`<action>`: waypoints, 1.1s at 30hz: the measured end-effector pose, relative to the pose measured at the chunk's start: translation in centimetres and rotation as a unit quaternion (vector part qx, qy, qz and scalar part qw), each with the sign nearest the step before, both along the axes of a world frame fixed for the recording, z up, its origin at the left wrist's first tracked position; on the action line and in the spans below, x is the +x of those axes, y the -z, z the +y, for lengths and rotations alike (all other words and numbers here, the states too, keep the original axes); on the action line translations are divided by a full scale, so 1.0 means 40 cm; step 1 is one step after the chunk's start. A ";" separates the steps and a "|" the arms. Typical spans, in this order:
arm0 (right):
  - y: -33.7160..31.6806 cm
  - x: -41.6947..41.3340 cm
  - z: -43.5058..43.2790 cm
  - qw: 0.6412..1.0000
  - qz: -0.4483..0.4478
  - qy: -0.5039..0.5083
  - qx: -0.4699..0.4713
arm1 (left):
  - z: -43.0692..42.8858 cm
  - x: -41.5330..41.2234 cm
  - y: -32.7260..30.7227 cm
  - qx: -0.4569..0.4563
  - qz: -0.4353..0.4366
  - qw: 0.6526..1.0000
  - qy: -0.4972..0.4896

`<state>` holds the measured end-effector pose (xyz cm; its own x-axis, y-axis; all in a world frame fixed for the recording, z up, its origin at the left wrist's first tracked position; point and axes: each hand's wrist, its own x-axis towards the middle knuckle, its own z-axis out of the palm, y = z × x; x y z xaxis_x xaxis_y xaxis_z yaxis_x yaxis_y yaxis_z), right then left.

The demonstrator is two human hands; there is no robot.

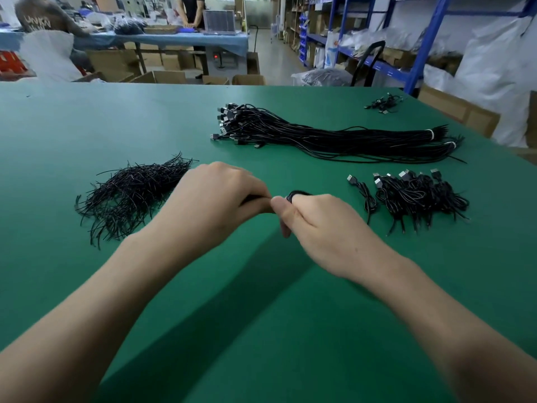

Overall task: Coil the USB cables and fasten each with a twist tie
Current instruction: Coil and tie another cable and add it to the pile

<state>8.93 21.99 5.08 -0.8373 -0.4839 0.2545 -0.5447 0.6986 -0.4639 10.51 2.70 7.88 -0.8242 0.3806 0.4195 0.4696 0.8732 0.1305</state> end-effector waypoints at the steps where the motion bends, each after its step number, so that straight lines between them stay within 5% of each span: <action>1: 0.002 0.002 0.002 1.000 -0.027 -0.006 0.001 | -0.008 -0.002 0.001 0.009 0.017 1.000 0.021; 9: 0.012 -0.004 0.013 0.982 -0.165 -0.080 0.045 | -0.020 -0.008 0.039 -0.042 0.064 0.984 0.163; 19: 0.022 -0.025 0.022 0.930 -0.327 -0.155 0.065 | -0.018 -0.005 0.102 0.009 0.008 0.985 0.171; 28: 0.066 -0.032 0.039 0.825 -0.520 -0.213 -0.069 | -0.028 -0.005 0.134 0.109 -0.110 0.971 0.181; 33: 0.083 -0.032 0.037 0.832 -0.505 -0.197 -0.114 | -0.027 -0.010 0.137 0.101 -0.129 0.971 0.172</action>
